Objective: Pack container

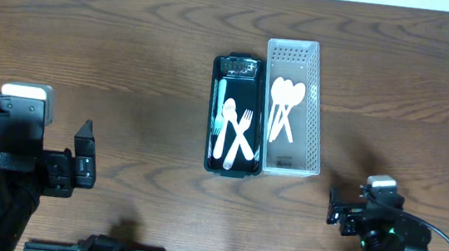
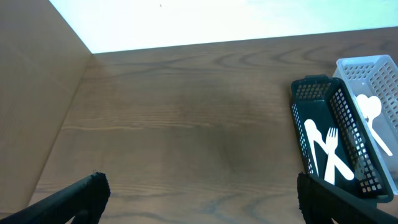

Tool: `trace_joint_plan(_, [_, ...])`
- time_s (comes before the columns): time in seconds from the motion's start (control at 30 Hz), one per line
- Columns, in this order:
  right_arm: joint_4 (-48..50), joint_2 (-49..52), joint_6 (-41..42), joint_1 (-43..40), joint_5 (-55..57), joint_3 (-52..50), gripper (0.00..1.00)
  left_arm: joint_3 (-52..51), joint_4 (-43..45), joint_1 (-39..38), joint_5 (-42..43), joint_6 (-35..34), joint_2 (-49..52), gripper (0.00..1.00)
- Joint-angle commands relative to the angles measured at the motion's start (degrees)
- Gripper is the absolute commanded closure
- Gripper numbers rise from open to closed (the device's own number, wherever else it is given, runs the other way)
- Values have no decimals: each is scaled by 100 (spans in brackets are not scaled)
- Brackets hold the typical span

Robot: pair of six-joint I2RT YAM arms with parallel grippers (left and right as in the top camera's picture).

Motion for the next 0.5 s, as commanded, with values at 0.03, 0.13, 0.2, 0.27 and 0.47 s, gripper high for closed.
trace_joint_plan(0.03, [46,-260,-61,94,-63,-297,1,2,0,28,-70,61,22,2])
trace_joint_plan(0.13, [48,-348,-63,94,-63,-413,1,2,0,28,-70,61,22,2])
trace_joint_plan(0.2, [48,-374,-63,94,-57,-426,1,2,0,28,-70,61,22,2])
trace_joint_plan(0.27, [48,-398,-63,94,-59,-426,1,2,0,28,-70,61,22,2])
trace_joint_plan(0.47, [46,-501,-63,94,-57,-426,1,2,0,28,-70,59,22,2])
